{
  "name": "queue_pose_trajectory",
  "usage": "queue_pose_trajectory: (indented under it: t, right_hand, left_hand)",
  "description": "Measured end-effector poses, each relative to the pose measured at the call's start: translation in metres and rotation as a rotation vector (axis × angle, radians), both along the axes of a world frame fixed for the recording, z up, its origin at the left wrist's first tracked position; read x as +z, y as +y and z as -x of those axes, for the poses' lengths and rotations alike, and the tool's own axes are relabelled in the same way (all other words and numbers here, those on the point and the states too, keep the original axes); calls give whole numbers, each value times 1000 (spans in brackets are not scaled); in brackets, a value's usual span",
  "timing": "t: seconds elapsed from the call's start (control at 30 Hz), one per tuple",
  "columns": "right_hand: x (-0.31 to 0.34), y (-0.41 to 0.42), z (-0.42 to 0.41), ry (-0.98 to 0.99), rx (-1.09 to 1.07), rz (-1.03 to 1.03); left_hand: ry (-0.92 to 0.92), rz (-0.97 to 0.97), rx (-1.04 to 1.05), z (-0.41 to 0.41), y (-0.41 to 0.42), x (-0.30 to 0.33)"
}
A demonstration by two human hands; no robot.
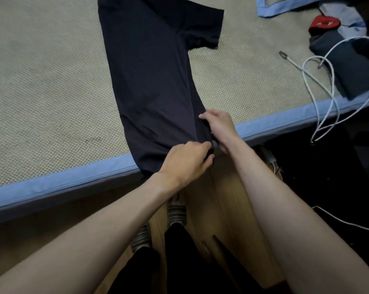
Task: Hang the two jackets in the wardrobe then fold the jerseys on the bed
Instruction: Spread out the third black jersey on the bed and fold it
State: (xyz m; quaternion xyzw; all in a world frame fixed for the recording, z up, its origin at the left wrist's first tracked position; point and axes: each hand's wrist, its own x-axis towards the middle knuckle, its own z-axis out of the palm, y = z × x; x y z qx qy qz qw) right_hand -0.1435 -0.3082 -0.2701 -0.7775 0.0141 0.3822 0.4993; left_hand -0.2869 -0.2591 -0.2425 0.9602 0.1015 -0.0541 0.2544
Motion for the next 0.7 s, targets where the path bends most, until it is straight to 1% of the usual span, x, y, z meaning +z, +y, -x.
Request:
queue_pose_trajectory:
  t: [0.07, 0.17, 0.23, 0.3, 0.4, 0.47, 0.5, 0.57, 0.6, 0.63, 0.67, 0.7]
  right_hand:
    - [-8, -11, -4, -79, 137, 158]
    - [-26, -27, 0, -28, 321, 354]
    - [-40, -38, 2, -89, 428, 458]
    - [-46, -46, 0, -158, 451, 496]
    - [-45, -54, -8, -153, 506, 507]
    - [-42, -56, -13, -159, 599, 555]
    - [-39, -56, -14, -183, 654, 594]
    - [-33, -54, -17, -292, 740, 706]
    - [-29, -53, -17, -353, 765, 756]
    - [-27, -53, -16, -402, 781, 788]
    - [-27, -52, -16, -425, 795, 795]
    - [-28, -51, -15, -425, 810, 778]
  left_hand:
    - [172, -34, -95, -7, -7, -9]
    - [564, 37, -243, -11, -15, -19]
    - [718, 79, -258, -8, -13, -25]
    - [742, 84, -225, -4, -1, -30]
    - [718, 42, -109, -4, 32, -31]
    - [801, -14, -11, 0, 61, -27]
    - [887, -53, 28, 11, 79, -31]
    - [1036, -56, 127, 32, 107, -36]
    - [1064, 11, 168, 45, 116, -39]
    - [1046, 118, 215, 56, 121, -40]
    - [968, 246, 305, 65, 121, -42]
    - [881, 377, 450, 72, 116, -42]
